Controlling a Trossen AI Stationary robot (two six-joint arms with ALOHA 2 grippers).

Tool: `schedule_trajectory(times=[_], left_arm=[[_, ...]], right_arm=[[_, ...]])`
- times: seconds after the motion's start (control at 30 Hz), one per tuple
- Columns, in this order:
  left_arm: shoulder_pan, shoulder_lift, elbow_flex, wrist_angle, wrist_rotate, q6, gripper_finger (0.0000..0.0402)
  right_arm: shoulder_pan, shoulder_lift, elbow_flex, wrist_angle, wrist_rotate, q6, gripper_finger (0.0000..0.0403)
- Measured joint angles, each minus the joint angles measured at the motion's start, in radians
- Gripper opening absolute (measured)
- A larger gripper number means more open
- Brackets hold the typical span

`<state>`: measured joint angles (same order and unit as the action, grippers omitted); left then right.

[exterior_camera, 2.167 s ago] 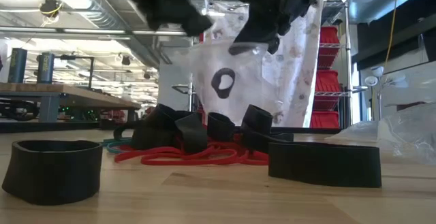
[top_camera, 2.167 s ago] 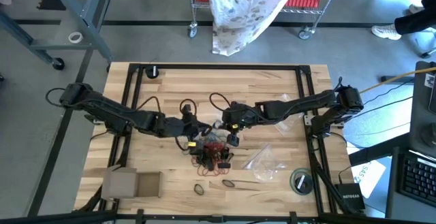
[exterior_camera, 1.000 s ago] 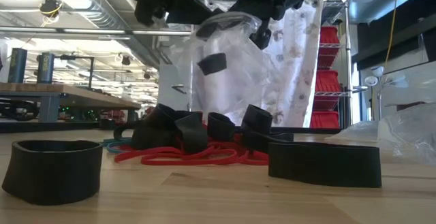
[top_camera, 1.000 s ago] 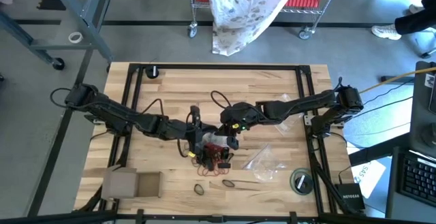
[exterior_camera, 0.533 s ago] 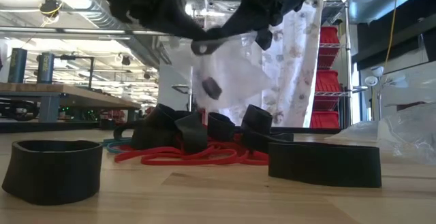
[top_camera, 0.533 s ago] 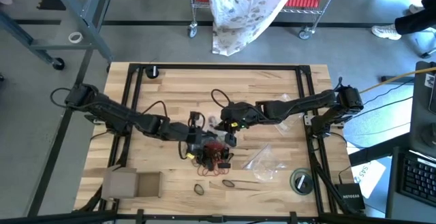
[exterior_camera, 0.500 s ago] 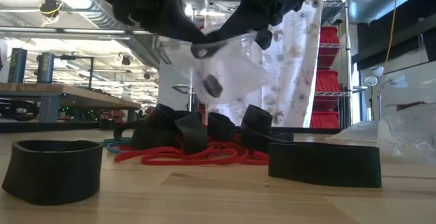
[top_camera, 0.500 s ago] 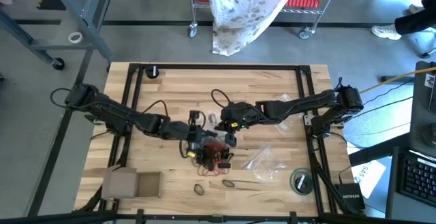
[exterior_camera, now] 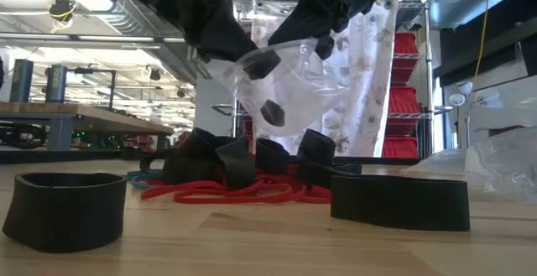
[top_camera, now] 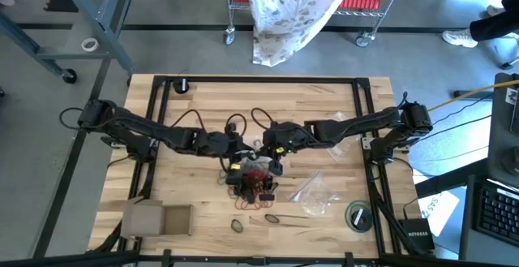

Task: Sort rubber bands
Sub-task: Put the black rubber band into the transparent zip lock bag

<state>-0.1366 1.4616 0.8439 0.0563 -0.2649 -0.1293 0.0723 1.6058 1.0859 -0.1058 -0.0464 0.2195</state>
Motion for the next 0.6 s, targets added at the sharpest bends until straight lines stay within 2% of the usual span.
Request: schedule_trajectory(times=[0.17, 0.27, 0.43, 0.6], left_arm=[[-0.001, -0.001, 0.112, -0.220, 0.002, 0.003, 0.0154], [-0.006, -0.001, 0.184, -0.345, 0.001, 0.005, 0.0175], [-0.041, -0.002, 0.261, -0.440, 0.000, -0.003, 0.0186], [-0.108, -0.002, 0.257, -0.441, 0.000, -0.050, 0.0181]], right_arm=[[-0.001, 0.000, 0.000, 0.000, 0.029, -0.001, 0.0001], [-0.001, 0.000, 0.000, -0.001, 0.065, -0.006, 0.0001], [-0.001, 0.000, 0.000, -0.057, 0.157, -0.037, 0.0001], [-0.001, 0.000, 0.000, -0.149, 0.212, -0.051, 0.0001]])
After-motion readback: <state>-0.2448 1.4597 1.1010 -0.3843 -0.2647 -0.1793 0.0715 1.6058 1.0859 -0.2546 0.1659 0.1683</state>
